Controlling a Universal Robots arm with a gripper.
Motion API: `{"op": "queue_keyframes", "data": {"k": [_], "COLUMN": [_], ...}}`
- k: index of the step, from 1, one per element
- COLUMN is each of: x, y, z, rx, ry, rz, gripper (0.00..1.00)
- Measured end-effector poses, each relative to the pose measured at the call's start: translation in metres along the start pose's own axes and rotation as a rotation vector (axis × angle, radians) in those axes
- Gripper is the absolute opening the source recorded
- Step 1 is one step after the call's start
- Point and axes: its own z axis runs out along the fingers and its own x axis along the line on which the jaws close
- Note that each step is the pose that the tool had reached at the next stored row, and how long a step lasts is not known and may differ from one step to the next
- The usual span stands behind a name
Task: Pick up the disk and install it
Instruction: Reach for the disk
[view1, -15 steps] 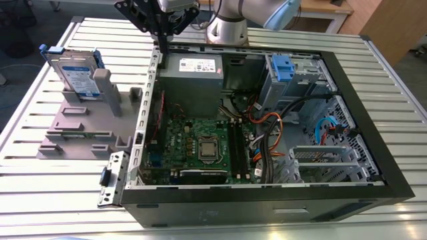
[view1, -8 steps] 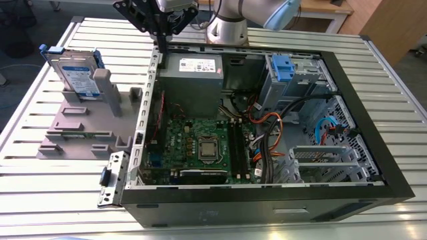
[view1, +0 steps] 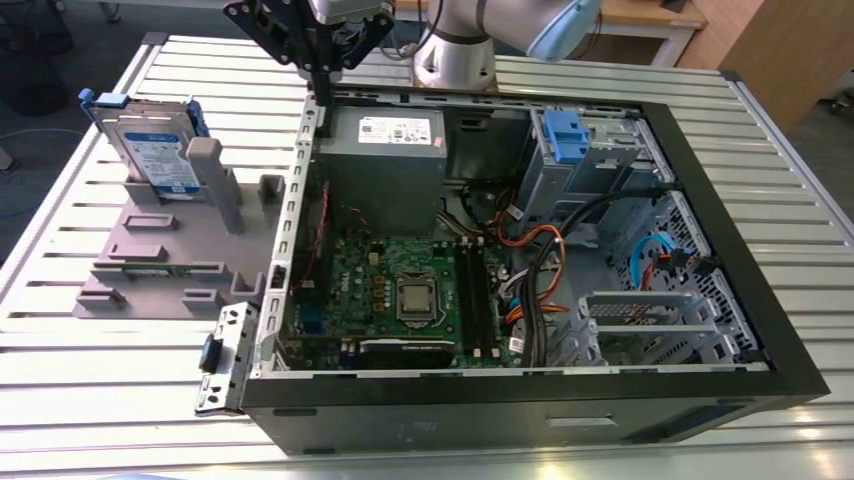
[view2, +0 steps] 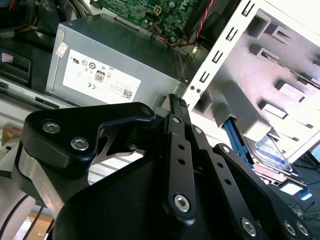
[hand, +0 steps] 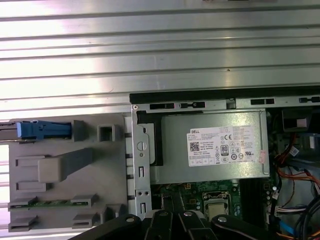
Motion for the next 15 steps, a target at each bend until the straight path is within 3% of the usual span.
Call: {"op": "queue_keyframes", "data": {"k": [15], "x": [0.0043], "y": [-0.0003], "z": [-0.0001], "rx": [0.0003], "ry": [-0.0001], "rz": [0.0], "gripper": [0.11]}}
